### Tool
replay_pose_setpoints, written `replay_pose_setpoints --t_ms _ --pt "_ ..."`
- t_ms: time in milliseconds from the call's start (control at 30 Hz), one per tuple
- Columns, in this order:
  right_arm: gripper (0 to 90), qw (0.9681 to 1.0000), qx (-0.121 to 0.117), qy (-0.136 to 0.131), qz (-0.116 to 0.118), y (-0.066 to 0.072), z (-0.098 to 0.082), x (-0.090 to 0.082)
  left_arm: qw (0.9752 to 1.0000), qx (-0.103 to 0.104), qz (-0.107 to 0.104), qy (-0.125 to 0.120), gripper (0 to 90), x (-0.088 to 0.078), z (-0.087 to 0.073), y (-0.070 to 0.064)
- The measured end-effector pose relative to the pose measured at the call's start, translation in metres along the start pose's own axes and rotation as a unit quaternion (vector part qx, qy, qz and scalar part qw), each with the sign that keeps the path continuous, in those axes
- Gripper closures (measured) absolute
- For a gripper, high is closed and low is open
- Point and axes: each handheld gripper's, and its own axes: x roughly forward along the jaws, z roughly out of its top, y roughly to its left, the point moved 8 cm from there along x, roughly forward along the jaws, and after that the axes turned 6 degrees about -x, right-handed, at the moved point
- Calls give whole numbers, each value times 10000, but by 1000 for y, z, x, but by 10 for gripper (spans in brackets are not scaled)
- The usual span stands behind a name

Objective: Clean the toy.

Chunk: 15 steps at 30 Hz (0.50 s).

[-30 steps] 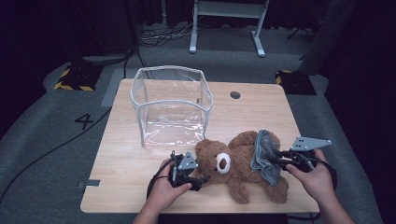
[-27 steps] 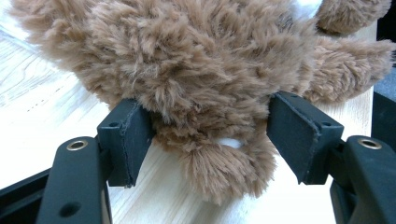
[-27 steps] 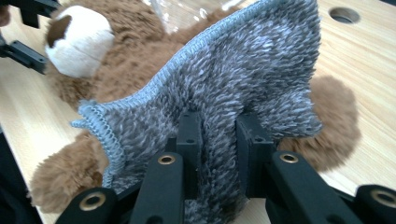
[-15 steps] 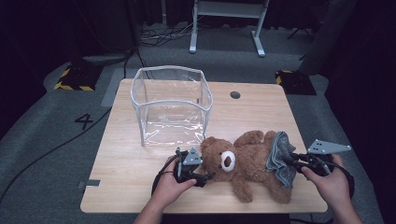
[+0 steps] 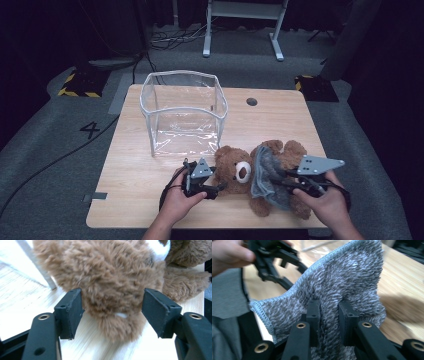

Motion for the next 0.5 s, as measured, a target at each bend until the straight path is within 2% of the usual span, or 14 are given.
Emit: replay_pose_setpoints --t_ms 100,233,300,400,500 --pt "738 9995 -121 -25 286 14 10 20 9999 -74 48 87 319 -6 -7 2" --pt "736 9980 -301 38 553 29 17 44 9994 -205 71 266 344 -9 -17 3" --pt "736 9972 -413 106 608 35 18 54 9991 -280 -4 330 394 -8 -21 1" --pt "735 9962 -516 188 674 40 17 64 9983 -273 -67 516 464 -5 -27 -1" --pt "735 9959 -524 248 700 41 12 71 9980 -226 -111 586 477 1 -28 -2"
